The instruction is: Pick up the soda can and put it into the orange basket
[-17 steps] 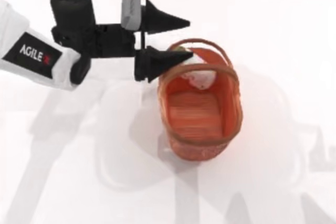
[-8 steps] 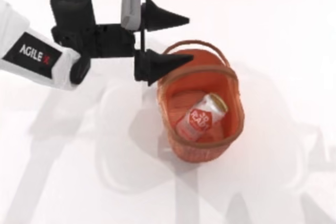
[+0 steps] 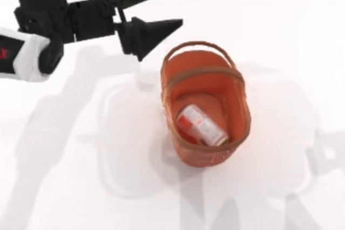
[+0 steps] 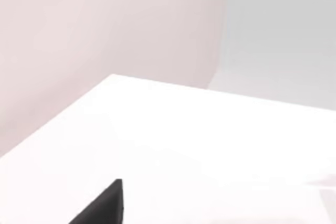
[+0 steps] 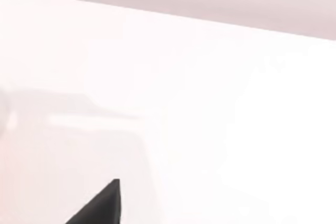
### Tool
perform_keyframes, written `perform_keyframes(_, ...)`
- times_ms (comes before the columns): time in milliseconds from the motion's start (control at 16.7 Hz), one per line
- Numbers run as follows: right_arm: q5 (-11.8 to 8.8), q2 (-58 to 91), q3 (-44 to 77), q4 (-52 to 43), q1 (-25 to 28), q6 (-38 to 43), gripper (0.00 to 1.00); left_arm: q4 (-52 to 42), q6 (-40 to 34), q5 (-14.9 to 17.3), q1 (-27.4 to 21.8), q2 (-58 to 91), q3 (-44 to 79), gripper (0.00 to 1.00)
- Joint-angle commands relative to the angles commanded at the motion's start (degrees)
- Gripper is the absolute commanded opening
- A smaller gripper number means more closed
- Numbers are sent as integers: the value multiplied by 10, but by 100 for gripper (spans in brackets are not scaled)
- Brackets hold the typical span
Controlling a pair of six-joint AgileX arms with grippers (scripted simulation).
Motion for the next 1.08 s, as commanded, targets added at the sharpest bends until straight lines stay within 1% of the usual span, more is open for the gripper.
perform_keyframes(240, 0, 190, 173, -139, 46, -72, 100, -69, -25, -91, 30, -157, -70, 100)
perform_keyframes(420, -1, 354, 332, -259, 88, -136, 100, -133, -39, -170, 54, -303, -141, 100)
perform_keyframes(900, -2, 800, 803, -580, 210, -323, 100, -327, -42, -403, 113, -746, -383, 100)
perform_keyframes(1080, -1, 942, 969, -679, 252, -387, 100, -391, -30, -482, 129, -900, -472, 100)
